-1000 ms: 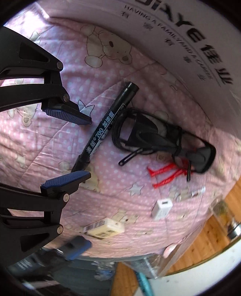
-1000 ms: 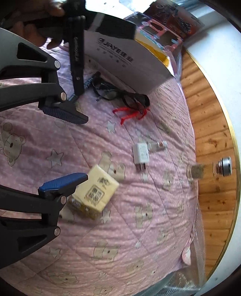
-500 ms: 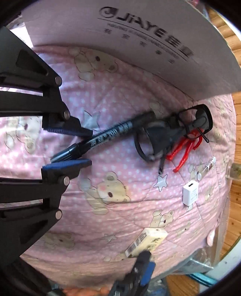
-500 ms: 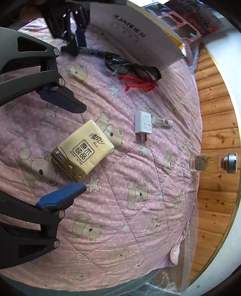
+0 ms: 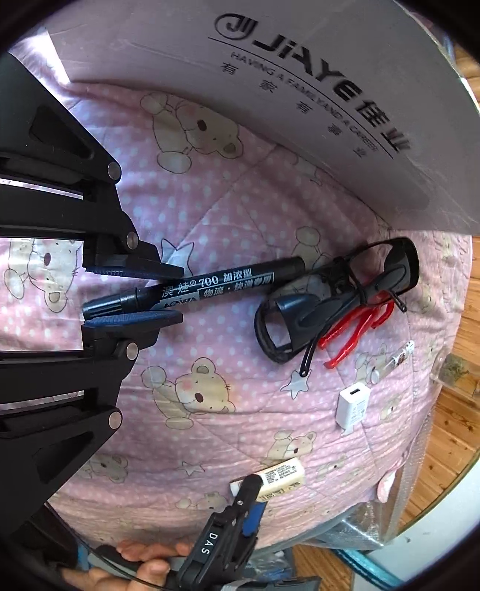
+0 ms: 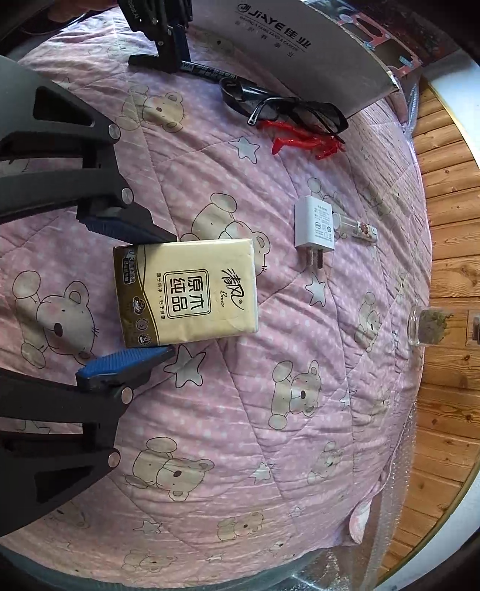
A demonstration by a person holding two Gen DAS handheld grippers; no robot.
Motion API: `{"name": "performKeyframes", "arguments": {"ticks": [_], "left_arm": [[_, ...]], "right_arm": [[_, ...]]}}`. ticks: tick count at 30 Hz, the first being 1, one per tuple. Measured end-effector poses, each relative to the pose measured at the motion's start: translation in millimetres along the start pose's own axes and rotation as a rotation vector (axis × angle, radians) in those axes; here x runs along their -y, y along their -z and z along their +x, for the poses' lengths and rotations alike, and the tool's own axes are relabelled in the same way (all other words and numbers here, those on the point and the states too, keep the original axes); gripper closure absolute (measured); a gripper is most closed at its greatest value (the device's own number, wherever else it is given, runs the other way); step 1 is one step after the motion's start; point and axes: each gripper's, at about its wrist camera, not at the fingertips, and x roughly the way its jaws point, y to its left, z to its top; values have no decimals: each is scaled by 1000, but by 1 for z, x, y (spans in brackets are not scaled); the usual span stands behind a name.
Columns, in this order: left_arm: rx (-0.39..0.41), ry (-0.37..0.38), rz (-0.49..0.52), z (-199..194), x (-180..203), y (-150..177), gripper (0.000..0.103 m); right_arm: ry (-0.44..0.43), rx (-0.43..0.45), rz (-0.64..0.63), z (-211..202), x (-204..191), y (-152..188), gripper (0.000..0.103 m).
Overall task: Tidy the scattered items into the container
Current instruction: 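Grasp the black marker with the left tool while the right tool grasps the tissue pack, then carry the marker in the left tool and tissue pack in the right over the box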
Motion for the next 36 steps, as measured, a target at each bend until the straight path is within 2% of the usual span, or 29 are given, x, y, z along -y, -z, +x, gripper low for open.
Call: {"name": "performKeyframes", "arguments": {"ticks": [12, 19, 36], "left_arm": [[38, -2, 18, -21, 1, 7, 89], [76, 6, 72, -40, 18, 12, 89], [98, 40, 158, -68, 41, 42, 89]], "right_arm": [[-72, 47, 152, -25, 10, 13, 51], [-93, 74, 204, -40, -3, 34, 51], [-111, 110, 311, -72, -30, 89, 51]]}}
